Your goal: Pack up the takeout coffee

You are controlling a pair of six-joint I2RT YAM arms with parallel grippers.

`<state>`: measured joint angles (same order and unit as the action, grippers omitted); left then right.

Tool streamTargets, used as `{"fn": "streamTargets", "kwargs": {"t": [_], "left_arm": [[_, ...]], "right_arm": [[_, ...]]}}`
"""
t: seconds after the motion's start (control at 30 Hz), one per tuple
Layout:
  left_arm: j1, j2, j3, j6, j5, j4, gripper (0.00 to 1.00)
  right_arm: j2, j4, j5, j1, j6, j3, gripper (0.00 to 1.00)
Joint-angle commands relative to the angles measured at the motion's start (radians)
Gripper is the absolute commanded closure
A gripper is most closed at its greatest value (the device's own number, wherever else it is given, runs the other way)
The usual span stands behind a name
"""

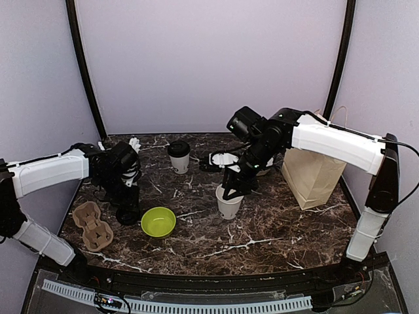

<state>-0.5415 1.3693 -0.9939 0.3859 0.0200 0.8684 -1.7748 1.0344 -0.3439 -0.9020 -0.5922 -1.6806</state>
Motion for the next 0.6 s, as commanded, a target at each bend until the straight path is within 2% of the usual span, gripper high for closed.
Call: {"fn": "streamTargets", "kwargs": {"t": [0.0,0.3,0.57], "left_arm": [[-0.003,0.051,0.037,0.023,-0.067,-0.026,0.66],[-0.002,0.147,0.082,0.016,-0.071,-0.113,0.57],[-0.003,0.199,0.104,0.014,-0.073,-0.142,0.65]], "right_arm": [[0.024,-0.001,-0.012,0.005,0.011,-0.006,0.57],[0.016,-0.002,-0.012,0.006,0.009,-0.005,0.57],[0.014,0.003,0.0,0.006,0.001,-0.004,0.57]]}}
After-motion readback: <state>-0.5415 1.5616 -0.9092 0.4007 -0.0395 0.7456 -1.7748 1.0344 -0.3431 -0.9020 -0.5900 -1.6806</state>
